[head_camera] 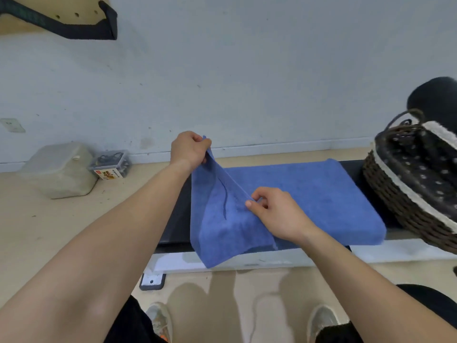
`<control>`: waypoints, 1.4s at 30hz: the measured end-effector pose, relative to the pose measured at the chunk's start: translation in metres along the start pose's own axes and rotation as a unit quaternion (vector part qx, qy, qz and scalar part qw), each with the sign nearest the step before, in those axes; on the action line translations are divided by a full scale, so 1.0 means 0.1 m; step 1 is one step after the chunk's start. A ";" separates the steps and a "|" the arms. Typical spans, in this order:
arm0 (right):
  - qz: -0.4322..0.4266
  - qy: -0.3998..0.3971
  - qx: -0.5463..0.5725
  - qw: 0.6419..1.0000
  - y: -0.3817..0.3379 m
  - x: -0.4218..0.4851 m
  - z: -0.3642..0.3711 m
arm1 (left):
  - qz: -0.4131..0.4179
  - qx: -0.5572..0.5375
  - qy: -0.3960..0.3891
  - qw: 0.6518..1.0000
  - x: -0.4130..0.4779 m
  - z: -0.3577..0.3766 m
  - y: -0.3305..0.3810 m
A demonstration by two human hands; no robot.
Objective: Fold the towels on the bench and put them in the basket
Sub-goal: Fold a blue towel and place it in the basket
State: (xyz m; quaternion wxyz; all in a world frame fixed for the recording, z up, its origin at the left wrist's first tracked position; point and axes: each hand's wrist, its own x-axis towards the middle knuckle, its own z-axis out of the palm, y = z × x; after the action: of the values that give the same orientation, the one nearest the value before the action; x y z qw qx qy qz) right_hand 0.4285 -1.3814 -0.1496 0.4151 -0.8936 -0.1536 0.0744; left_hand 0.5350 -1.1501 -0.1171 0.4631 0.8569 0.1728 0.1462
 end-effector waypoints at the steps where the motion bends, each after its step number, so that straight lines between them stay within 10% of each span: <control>1: 0.007 0.018 -0.006 1.000 0.11 -0.05 -0.14 | 0.006 -0.010 -0.011 1.000 -0.04 0.13 0.13; 10: 0.138 0.187 -0.045 0.972 0.96 -0.38 -1.19 | 0.073 -0.029 -0.101 0.992 -0.28 1.39 1.16; 18: 0.245 0.173 -0.216 0.929 1.38 -0.47 -1.36 | 0.101 -0.020 -0.184 0.978 -0.40 2.43 1.55; 28: 0.177 0.189 -0.383 0.887 1.39 -0.12 -1.05 | 0.127 0.235 -0.291 0.919 -0.14 2.97 0.98; 42: 0.147 0.204 -0.176 0.952 1.35 0.22 -1.19 | 0.209 0.007 -0.306 0.929 -0.46 2.31 0.98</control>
State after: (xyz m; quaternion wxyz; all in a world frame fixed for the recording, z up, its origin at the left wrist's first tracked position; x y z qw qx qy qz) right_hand 0.5092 -1.5415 -0.1760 0.2582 -0.9613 0.0567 -0.0771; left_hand 0.6044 -1.3919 -0.1613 0.4466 0.8799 -0.1593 -0.0310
